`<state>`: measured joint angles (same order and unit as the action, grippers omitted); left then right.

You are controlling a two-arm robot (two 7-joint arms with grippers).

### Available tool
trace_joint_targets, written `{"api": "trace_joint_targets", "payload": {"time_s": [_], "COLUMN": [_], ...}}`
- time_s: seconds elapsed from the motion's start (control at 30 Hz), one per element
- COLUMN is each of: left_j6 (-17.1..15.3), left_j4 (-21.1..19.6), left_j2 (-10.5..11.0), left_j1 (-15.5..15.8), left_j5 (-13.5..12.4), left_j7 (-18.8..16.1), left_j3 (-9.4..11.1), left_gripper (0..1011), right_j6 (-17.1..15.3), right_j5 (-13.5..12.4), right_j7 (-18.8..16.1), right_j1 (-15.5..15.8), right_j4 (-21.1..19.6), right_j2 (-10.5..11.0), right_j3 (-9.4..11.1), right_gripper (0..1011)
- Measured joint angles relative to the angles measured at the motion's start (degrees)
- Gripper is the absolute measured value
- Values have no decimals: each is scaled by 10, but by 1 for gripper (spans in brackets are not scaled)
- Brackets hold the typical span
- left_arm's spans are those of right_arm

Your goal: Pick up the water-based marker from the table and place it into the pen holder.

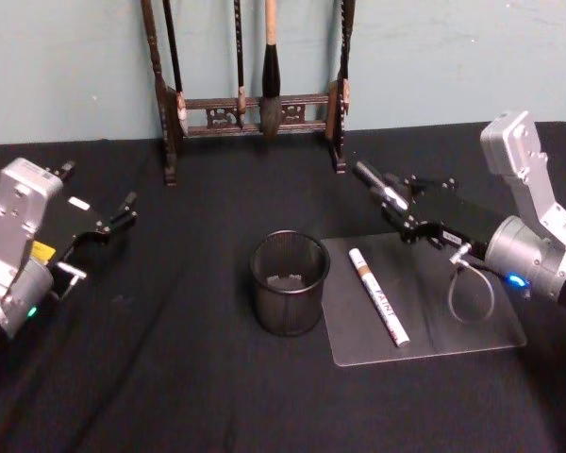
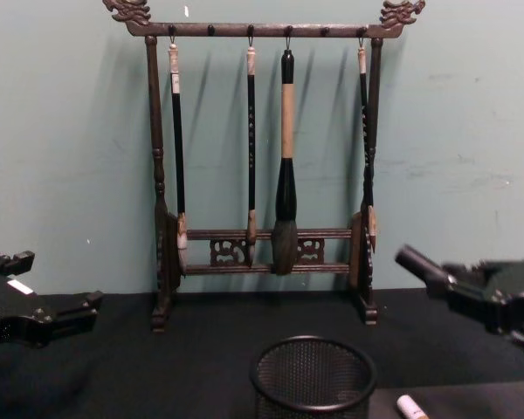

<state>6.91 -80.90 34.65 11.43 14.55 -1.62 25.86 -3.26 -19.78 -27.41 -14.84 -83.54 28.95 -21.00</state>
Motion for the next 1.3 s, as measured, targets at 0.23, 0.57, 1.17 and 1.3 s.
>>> {"api": "trace_joint_targets", "payload": {"time_s": [0.23, 0.57, 1.17, 1.3], "left_j6": [0, 0, 0, 0], "left_j4": [0, 0, 0, 0], "left_j2": [0, 0, 0, 0], "left_j1": [0, 0, 0, 0], "left_j5": [0, 0, 0, 0], "left_j7": [0, 0, 0, 0], "left_j3": [0, 0, 0, 0], "left_gripper": [1001, 1001, 1001, 1001], "right_j6": [67, 123, 152, 153], "right_j5": [-15, -45, -75, -78], "right_j7": [-22, -72, -122, -126], "right_j1": [-8, -39, -82, -87], "right_j4": [19, 63, 128, 139], "right_j2": [-25, -60, -108, -117], "right_j3": [3, -16, -65, -75], "right_gripper": [227, 227, 227, 227]}}
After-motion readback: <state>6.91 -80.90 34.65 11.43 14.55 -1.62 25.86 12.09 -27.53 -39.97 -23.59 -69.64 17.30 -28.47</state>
